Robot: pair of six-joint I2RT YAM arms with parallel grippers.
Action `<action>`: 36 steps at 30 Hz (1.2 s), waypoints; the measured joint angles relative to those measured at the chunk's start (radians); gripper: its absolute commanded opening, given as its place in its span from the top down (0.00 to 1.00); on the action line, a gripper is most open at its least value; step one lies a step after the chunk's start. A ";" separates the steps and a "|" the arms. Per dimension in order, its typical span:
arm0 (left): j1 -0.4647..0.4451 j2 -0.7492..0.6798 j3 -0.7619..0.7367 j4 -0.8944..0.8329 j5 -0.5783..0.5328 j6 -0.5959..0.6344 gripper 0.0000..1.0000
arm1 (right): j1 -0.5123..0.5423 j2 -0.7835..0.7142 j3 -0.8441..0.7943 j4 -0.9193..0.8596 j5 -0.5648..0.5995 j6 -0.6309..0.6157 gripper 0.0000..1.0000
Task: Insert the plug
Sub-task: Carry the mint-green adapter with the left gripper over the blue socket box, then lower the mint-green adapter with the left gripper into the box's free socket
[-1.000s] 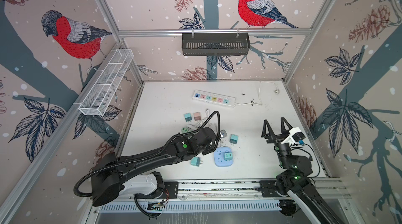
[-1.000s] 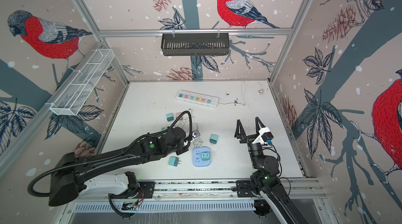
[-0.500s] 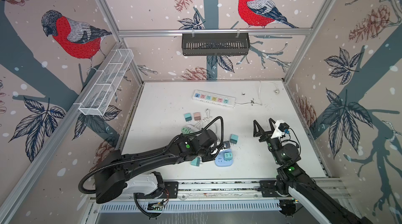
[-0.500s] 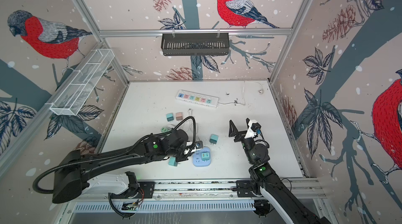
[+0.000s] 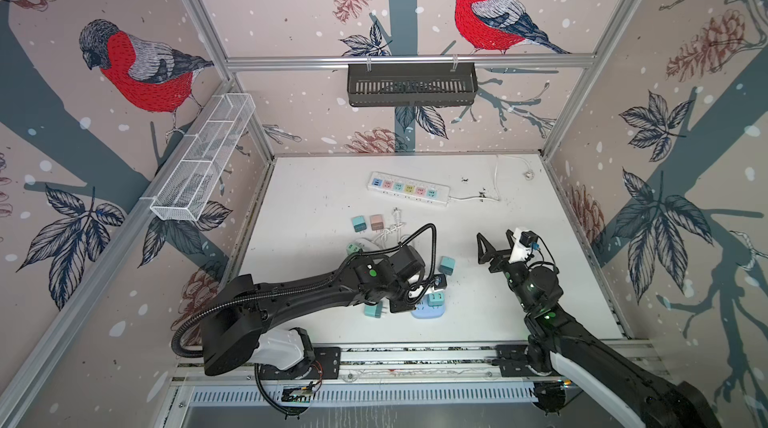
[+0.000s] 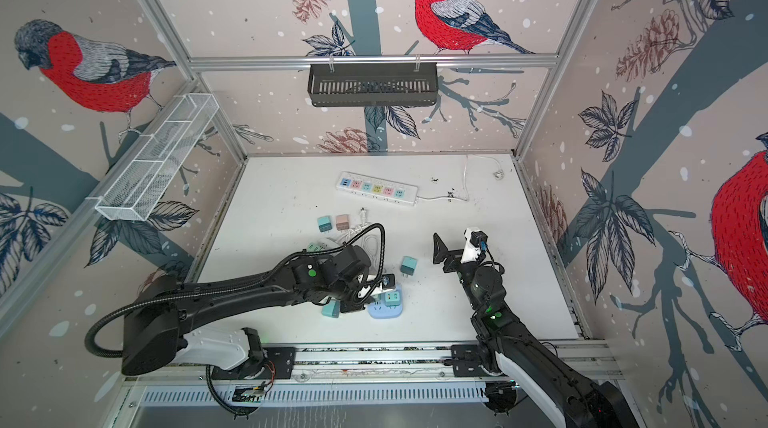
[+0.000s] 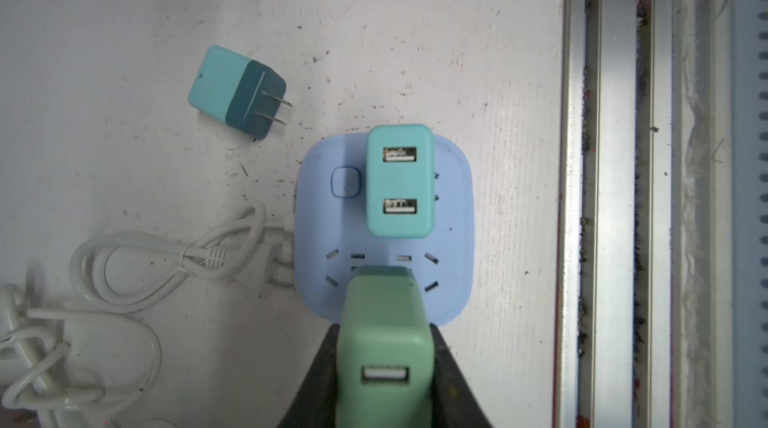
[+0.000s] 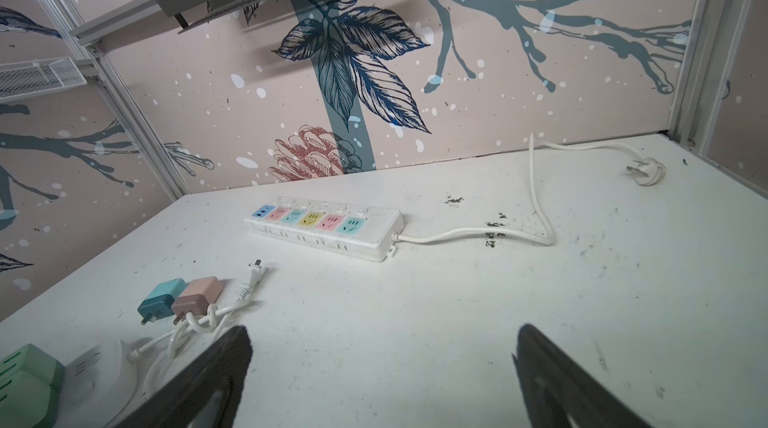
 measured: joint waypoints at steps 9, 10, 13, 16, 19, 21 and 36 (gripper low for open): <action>0.000 0.074 0.024 0.001 0.023 -0.010 1.00 | 0.000 0.060 0.000 0.002 -0.020 -0.001 0.01; 0.000 0.082 0.027 0.003 0.024 -0.010 1.00 | 0.000 0.066 0.000 0.002 -0.022 -0.001 0.00; 0.000 0.089 0.032 0.012 0.024 -0.013 1.00 | 0.000 0.079 0.004 0.001 -0.027 -0.002 0.00; 0.000 0.088 0.031 0.014 0.025 -0.013 1.00 | 0.000 0.098 0.014 0.001 -0.028 -0.003 0.00; 0.000 0.089 0.031 0.016 0.027 -0.013 1.00 | 0.000 0.117 0.025 0.001 -0.029 -0.003 0.00; 0.000 0.095 0.038 0.014 0.027 -0.022 1.00 | 0.000 0.130 0.031 0.000 -0.031 -0.003 0.00; -0.003 0.090 0.047 -0.022 0.026 -0.066 1.00 | 0.000 0.137 0.041 0.000 -0.031 -0.003 0.01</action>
